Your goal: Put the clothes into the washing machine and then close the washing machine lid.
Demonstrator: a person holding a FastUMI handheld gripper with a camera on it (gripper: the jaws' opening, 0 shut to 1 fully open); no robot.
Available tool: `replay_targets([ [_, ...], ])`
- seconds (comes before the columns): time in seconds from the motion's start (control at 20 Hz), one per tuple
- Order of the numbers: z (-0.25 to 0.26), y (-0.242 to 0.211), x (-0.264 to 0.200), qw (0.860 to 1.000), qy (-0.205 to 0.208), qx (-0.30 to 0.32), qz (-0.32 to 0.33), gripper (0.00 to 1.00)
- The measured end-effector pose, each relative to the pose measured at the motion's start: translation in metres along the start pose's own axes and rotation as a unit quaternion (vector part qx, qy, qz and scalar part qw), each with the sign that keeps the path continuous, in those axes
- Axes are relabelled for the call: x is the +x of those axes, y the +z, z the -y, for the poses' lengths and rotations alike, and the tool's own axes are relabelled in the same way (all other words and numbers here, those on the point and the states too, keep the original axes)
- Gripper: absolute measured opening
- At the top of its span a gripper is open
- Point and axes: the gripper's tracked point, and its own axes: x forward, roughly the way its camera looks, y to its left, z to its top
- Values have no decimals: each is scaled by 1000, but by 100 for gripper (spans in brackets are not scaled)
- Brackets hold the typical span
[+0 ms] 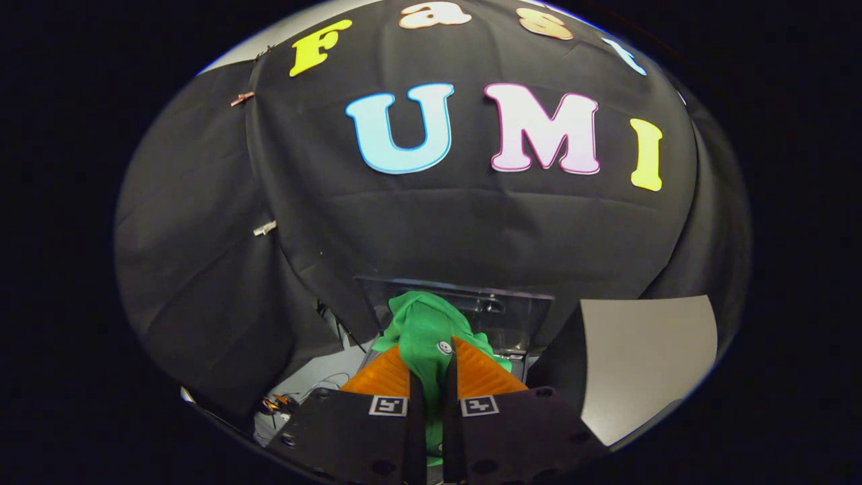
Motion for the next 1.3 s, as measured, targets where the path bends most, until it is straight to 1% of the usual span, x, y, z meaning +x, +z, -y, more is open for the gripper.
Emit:
replay_targets([
  [0.15,-3,-39,41,1000,-5,-3,-16,14],
  [0.4,6,-113,105,998,-26,-20,-60,14],
  [0.6,29,-156,152,995,-63,-46,-68,14],
  [0.75,43,-185,180,993,-87,-49,-70,14],
  [0.85,46,-200,194,991,-93,-58,-74,14],
  [0.95,46,-216,204,991,-89,-54,-81,17],
  [1.0,48,-222,206,991,-94,-50,-83,20],
  [1.1,46,-226,209,991,-98,-54,-78,53],
  [1.2,43,-226,198,992,-99,-57,-61,85],
  [1.25,43,-229,198,992,-100,-56,-57,100],
  [1.3,41,-228,193,993,-98,-52,-51,100],
])
